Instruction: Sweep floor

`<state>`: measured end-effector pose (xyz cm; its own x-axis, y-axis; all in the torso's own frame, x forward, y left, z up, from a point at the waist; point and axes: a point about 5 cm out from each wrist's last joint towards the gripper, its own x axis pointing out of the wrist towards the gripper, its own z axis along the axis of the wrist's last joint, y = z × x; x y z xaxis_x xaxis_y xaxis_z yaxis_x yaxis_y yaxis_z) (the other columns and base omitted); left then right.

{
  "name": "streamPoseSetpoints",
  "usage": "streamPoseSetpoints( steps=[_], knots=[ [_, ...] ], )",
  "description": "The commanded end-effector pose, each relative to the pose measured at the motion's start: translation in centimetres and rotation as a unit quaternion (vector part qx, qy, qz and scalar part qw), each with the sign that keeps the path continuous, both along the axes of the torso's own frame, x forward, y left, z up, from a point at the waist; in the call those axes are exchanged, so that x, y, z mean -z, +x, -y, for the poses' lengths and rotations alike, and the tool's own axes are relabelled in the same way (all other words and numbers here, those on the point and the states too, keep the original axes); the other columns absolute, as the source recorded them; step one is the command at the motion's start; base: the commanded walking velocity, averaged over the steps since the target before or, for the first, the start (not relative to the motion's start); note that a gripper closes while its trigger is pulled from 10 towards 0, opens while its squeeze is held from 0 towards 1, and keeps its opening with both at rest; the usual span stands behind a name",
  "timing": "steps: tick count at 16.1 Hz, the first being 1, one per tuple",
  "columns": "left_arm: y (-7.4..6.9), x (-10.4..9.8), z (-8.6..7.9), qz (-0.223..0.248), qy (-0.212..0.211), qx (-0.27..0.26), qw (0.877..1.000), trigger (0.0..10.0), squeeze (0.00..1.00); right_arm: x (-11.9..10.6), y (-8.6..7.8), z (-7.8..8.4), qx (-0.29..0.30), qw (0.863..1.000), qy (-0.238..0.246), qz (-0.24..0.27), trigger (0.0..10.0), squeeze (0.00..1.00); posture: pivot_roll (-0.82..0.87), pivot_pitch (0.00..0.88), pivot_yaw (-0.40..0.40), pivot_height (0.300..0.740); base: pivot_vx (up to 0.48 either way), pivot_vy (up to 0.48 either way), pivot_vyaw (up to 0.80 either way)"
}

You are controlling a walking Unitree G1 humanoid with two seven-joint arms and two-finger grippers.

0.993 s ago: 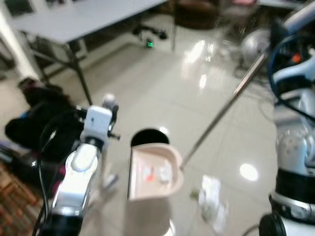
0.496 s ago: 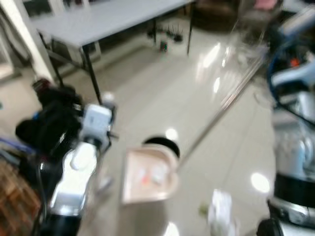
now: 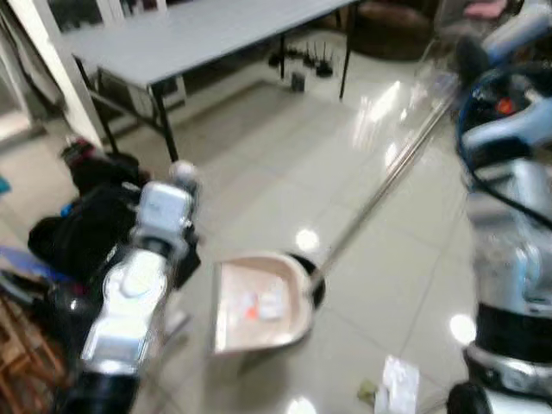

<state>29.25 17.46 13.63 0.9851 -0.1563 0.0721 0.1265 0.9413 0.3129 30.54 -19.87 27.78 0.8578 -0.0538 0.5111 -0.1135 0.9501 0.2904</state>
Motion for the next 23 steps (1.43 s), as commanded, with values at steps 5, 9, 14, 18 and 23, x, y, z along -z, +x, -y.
streamPoseSetpoints(
  steps=[5, 9, 14, 18, 23],
  knots=[
    [0.2, -1.2, -0.3, 0.027, 0.005, -0.002, 1.0, 10.0, 0.0, -1.5, -0.4, -0.3, -0.001, 0.999, 0.003, 0.037, 10.0, 0.0, 0.05, 0.0, 0.013, 0.74, 0.425, 0.0, 0.0],
    [0.0, -1.0, -0.1, 0.019, -0.01, 0.007, 1.0, 10.0, 0.0, -1.7, -0.5, -0.1, 0.014, 0.999, -0.025, 0.045, 10.0, 0.0, 0.05, 0.0, 0.013, 0.74, 0.101, 0.0, 0.0],
    [-0.3, -0.7, -0.2, 0.016, -0.005, 0.011, 1.0, 10.0, 0.0, -1.7, -0.5, 0.2, 0.033, 0.998, -0.033, 0.05, 10.0, 0.0, 0.05, 0.0, 0.01, 0.74, 0.0, 0.0, 0.0],
    [-0.3, -0.6, -0.1, 0.015, -0.007, 0.014, 1.0, 10.0, 0.0, -1.6, -0.6, 0.7, 0.066, 0.995, -0.055, 0.055, 10.0, 0.0, 0.04, 0.0, 0.013, 0.74, 0.0, 0.0, 0.0],
    [-0.4, -0.6, -0.1, 0.013, -0.006, 0.017, 1.0, 10.0, 0.0, -1.2, -0.3, 1.9, 0.129, 0.988, -0.068, 0.058, 10.0, 0.0, 0.05, 0.005, 0.017, 0.74, 0.0, 0.0, 0.0]
  ],
)
